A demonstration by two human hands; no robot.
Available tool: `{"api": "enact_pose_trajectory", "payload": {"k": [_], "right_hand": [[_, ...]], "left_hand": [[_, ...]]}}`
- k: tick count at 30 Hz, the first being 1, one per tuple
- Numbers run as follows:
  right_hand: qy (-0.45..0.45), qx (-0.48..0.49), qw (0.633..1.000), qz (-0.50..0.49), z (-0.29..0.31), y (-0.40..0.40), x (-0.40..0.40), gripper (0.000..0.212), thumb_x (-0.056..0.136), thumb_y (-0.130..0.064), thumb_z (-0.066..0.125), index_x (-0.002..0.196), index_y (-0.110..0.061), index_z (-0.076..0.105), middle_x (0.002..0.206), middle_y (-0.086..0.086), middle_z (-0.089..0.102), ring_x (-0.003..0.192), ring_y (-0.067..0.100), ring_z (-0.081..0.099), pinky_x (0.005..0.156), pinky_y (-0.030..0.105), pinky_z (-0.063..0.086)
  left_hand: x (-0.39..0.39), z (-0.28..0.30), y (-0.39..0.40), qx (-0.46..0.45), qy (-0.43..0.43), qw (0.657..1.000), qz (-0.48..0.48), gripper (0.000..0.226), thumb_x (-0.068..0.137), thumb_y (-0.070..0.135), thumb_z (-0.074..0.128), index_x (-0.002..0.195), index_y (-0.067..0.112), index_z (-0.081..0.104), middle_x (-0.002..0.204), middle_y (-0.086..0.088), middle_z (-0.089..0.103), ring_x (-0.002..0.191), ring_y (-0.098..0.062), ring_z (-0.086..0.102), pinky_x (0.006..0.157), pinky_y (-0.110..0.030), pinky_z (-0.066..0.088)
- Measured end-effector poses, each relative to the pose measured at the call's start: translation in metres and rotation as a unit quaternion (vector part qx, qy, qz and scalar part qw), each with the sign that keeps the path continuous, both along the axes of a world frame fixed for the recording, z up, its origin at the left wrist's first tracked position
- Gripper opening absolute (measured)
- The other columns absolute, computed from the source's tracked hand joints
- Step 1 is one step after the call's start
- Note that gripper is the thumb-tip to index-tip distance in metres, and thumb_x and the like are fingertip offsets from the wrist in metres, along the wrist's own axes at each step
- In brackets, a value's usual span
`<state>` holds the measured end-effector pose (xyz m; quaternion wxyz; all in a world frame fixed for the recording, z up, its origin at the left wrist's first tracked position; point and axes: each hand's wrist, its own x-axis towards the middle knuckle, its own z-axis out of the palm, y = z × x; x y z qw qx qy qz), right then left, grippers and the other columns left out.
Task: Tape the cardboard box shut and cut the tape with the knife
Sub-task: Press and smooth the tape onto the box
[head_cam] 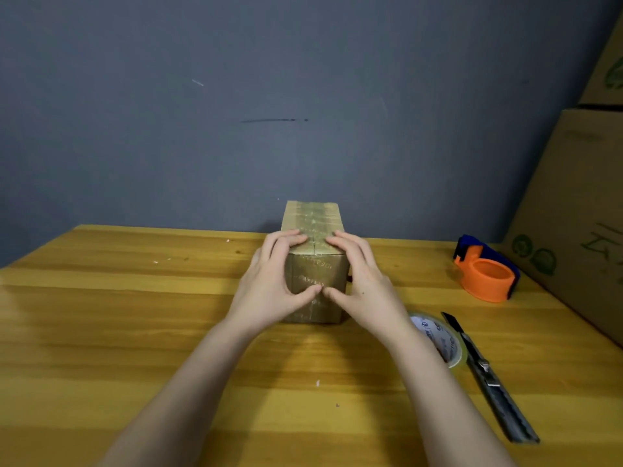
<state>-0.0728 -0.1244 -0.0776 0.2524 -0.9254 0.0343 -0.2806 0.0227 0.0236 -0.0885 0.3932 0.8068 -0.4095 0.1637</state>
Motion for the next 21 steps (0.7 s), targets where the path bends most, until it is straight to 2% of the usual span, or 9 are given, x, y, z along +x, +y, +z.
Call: {"api": "enact_pose_trajectory", "payload": {"k": [4,6,8,13,18,21], "right_hand": [[-0.048,0.110,0.993,0.006,0.004,0.005,0.002,0.042,0.084,-0.044,0.060,0.123,-0.040,0.047,0.136,-0.026,0.038,0.112,-0.008,0.044,0.094,0.030,0.042],[-0.074,0.113,0.990,-0.037,0.003,0.011,0.007,0.031,0.088,-0.046,0.052,0.118,-0.036,0.050,0.131,-0.022,0.044,0.114,-0.001,0.049,0.091,0.032,0.044],[-0.096,0.085,0.989,-0.077,-0.003,0.018,0.014,0.033,0.090,-0.048,0.048,0.118,-0.030,0.050,0.130,-0.015,0.045,0.116,0.009,0.051,0.088,0.033,0.045],[-0.147,0.060,0.983,-0.089,-0.015,0.022,0.022,0.049,0.085,-0.055,0.041,0.120,-0.022,0.052,0.130,-0.006,0.048,0.119,0.014,0.051,0.091,0.025,0.041],[-0.130,0.036,0.989,-0.065,-0.015,0.016,0.019,0.047,0.086,-0.044,0.055,0.126,-0.019,0.049,0.135,-0.004,0.045,0.123,0.015,0.048,0.097,0.028,0.042],[-0.097,0.002,0.994,-0.052,-0.014,0.012,0.013,0.054,0.085,-0.038,0.062,0.132,-0.020,0.043,0.140,-0.004,0.039,0.128,0.014,0.044,0.099,0.028,0.040]], "left_hand": [[-0.001,0.008,0.002,-0.085,0.070,0.993,-0.033,0.044,0.080,0.053,0.050,0.118,0.031,0.054,0.127,0.019,0.046,0.122,0.001,0.045,0.101,-0.030,0.040],[-0.001,0.009,0.000,-0.096,0.068,0.993,-0.024,0.033,0.086,0.048,0.052,0.114,0.033,0.057,0.124,0.021,0.048,0.119,0.004,0.046,0.095,-0.026,0.041],[-0.001,0.008,-0.002,-0.098,0.061,0.993,-0.012,0.026,0.089,0.042,0.055,0.113,0.033,0.057,0.123,0.022,0.049,0.117,0.005,0.047,0.091,-0.024,0.041],[0.002,0.003,0.000,-0.083,0.039,0.996,-0.011,0.035,0.084,0.050,0.051,0.116,0.036,0.054,0.127,0.022,0.047,0.122,0.000,0.047,0.097,-0.028,0.043],[0.006,0.001,0.003,-0.070,0.034,0.996,-0.031,0.040,0.083,0.041,0.058,0.122,0.036,0.050,0.131,0.022,0.044,0.125,-0.001,0.044,0.103,-0.033,0.042],[0.008,0.001,0.004,-0.059,0.032,0.997,-0.043,0.046,0.083,0.033,0.065,0.126,0.033,0.049,0.133,0.018,0.043,0.127,-0.002,0.042,0.107,-0.034,0.040]]}}
